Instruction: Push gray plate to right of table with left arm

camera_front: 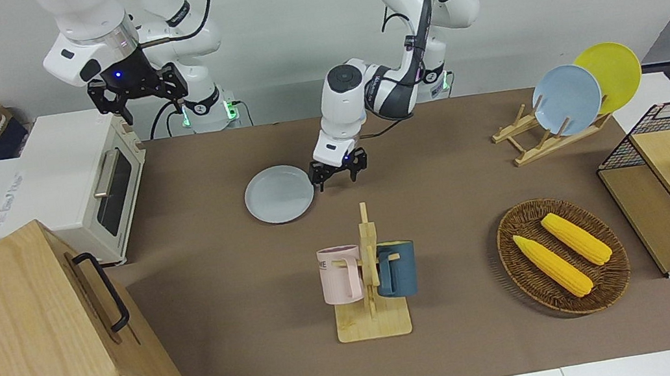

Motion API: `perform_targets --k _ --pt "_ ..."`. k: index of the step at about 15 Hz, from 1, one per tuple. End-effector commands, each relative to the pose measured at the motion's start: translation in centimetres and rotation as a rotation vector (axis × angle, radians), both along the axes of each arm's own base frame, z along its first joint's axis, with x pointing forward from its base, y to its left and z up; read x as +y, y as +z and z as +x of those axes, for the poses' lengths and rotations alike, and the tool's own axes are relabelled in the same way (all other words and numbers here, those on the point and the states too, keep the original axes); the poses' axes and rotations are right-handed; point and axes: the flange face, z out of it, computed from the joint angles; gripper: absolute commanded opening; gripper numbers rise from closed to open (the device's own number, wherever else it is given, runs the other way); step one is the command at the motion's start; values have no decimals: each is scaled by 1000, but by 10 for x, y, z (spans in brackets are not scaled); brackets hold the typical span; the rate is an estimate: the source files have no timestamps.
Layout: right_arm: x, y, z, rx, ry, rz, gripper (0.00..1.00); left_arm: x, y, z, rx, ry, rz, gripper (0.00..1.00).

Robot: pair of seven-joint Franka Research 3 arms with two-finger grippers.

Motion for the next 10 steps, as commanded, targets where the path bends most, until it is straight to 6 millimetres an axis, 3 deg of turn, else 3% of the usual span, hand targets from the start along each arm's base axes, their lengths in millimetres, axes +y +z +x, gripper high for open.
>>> perform_targets --k 1,2,10 --pt "-2 4 -3 4 -15 2 983 30 24 9 20 -46 11 993" --pt "-2 4 -3 4 -17 1 983 39 32 12 28 -55 3 993" --pt "-2 4 -3 4 -15 2 983 169 95 49 95 -180 -8 993"
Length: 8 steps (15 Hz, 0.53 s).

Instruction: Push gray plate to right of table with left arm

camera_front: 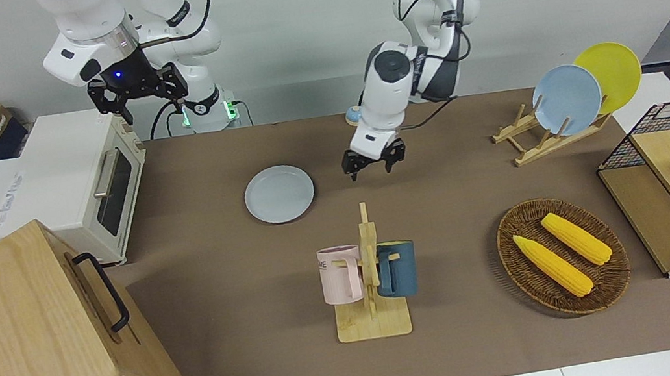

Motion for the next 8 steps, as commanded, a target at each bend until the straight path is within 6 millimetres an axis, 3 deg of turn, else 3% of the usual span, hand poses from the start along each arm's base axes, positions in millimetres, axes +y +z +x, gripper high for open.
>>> perform_targets --k 1,8 --pt "-2 4 -3 4 -17 1 983 52 26 4 34 -60 -8 993" --pt "-1 4 -3 4 -15 1 983 148 81 22 55 -154 -17 993"
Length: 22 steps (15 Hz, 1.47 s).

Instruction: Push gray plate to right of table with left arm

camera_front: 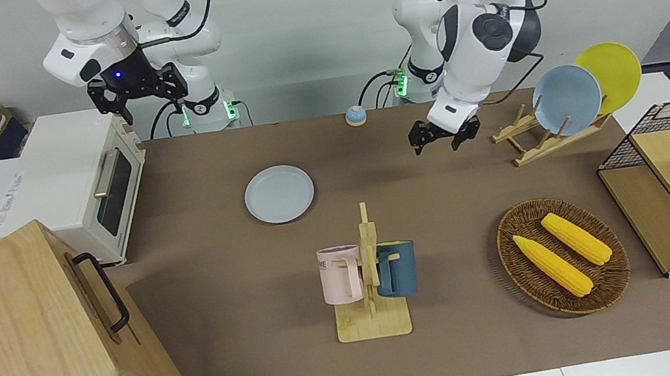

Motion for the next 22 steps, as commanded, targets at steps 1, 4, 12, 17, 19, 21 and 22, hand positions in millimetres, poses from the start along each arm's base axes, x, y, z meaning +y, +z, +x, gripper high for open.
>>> perform_targets --k 1,4,12,17,19,21,22 --pt "-1 4 -3 4 -15 1 983 43 37 11 8 -33 -14 993" --pt "-2 4 -3 4 -15 2 983 73 58 15 16 -55 15 993" --pt "-1 4 -3 4 -15 1 983 128 100 8 -3 -110 89 993" --pt "-1 4 -3 4 -14 2 983 134 137 8 -23 -103 101 993" --pt "-2 4 -3 4 -15 2 983 136 142 8 -25 -109 132 993" --pt "-1 4 -3 4 -14 2 983 137 147 8 -32 -103 128 993" --pt "-1 4 -3 4 -15 1 983 137 147 9 -35 -103 128 993"
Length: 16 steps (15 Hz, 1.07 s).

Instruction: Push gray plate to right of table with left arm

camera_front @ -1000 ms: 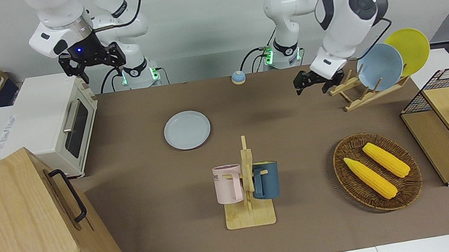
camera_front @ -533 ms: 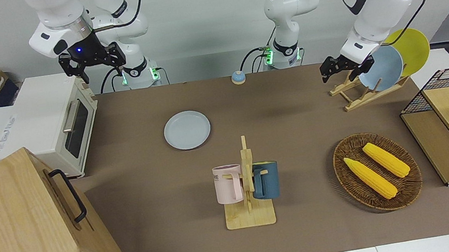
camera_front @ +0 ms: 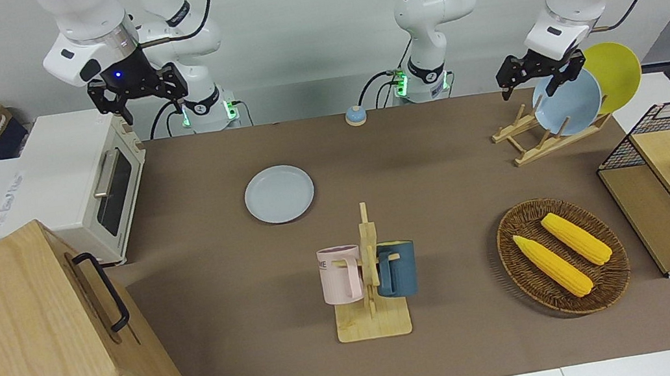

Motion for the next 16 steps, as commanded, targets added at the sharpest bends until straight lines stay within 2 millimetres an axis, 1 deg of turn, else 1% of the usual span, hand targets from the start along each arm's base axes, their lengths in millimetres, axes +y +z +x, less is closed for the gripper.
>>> perform_targets --k 1,8,16 --pt "-1 4 -3 4 -15 1 983 4 8 -1 -1 -10 16 993" --pt "-2 4 -3 4 -17 1 983 0 10 5 -44 9 -21 995" --pt "-2 4 -3 4 -17 1 983 -3 7 4 -38 12 -20 995"
